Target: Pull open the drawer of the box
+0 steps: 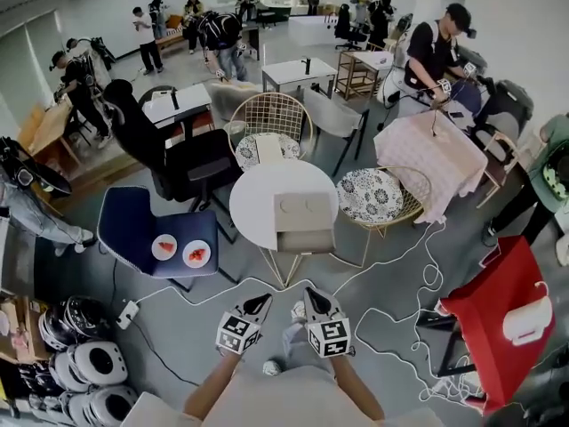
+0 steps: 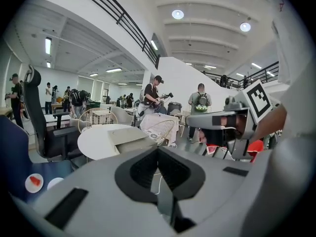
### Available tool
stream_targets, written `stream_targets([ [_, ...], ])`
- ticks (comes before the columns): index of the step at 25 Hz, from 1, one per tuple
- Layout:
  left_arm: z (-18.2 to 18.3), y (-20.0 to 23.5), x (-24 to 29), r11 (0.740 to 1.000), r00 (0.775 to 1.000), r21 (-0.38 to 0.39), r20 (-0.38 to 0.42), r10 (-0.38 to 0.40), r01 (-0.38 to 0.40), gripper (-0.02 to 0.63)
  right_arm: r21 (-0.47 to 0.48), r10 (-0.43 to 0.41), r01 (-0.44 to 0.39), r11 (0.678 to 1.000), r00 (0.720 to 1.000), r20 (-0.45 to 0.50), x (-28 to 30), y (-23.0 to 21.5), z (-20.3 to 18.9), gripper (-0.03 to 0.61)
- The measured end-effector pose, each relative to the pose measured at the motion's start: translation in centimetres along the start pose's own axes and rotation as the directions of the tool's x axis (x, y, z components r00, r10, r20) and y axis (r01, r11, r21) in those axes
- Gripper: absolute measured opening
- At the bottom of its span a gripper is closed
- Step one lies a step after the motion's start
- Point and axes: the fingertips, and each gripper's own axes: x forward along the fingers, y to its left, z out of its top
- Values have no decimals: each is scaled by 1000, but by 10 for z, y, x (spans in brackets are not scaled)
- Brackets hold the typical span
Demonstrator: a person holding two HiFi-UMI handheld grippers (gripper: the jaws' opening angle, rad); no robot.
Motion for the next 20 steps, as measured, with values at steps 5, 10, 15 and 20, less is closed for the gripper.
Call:
stream_targets([
  [5,-17,-18,-38,1000,1000,4,20,-5,5,12,-4,-20,20,1000,1000,13,-31,35,-15,15],
  [10,-16,-30,-52,1000,999,8,30,-13,13,11,-15,-37,37,999,999,10,-47,48,-14,15],
  [15,-17,-44,-61,1000,999,13,40,-13,12,11,-11,-41,41,999,999,19,-61,51,-13,15],
  [20,-17,-44,-60,1000,999,14,48,3,-3,11,-22,-30,31,999,999,30,-60,49,-9,15],
])
